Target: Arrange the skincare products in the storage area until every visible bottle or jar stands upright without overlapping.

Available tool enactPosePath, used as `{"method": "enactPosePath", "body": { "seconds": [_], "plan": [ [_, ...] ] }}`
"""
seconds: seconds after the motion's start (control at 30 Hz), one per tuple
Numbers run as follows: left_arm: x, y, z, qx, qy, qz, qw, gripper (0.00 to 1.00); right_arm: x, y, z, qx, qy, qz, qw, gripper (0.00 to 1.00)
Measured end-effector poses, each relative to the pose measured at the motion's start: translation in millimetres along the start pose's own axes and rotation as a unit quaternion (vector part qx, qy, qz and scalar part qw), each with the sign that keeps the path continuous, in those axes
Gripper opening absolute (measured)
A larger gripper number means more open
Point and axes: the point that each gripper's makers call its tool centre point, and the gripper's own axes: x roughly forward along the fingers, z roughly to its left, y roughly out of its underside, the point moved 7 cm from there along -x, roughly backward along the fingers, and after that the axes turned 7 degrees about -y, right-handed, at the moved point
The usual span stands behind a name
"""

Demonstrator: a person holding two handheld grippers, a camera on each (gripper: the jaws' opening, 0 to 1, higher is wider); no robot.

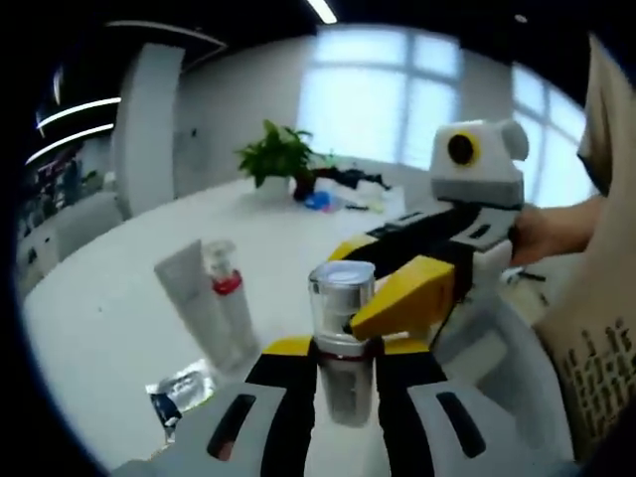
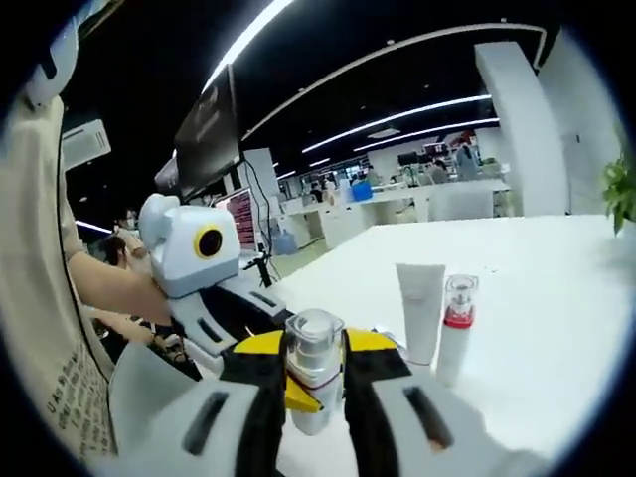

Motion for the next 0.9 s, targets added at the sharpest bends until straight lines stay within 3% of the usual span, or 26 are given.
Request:
{"method": "enactPosePath", "body": {
  "seconds": [0.47,0.73,0.9],
  "plan": [
    [23.6,26.7,11.1,0.045,-0.006,0.052,0.9976,0.19,9.4,10.4,-15.5,-0.067,0.003,0.043,0.9968,0.20],
    [43.1,42.6,22.9,0.053,-0.008,0.075,0.9958,0.18,17.6,29.4,-30.3,-0.093,0.005,0.084,0.9921,0.21],
    [56.7,56.5,28.4,0.065,0.003,0.090,0.9938,0.17,18.1,46.5,-39.5,-0.081,0.016,0.101,0.9915,0.21]
  ]
}}
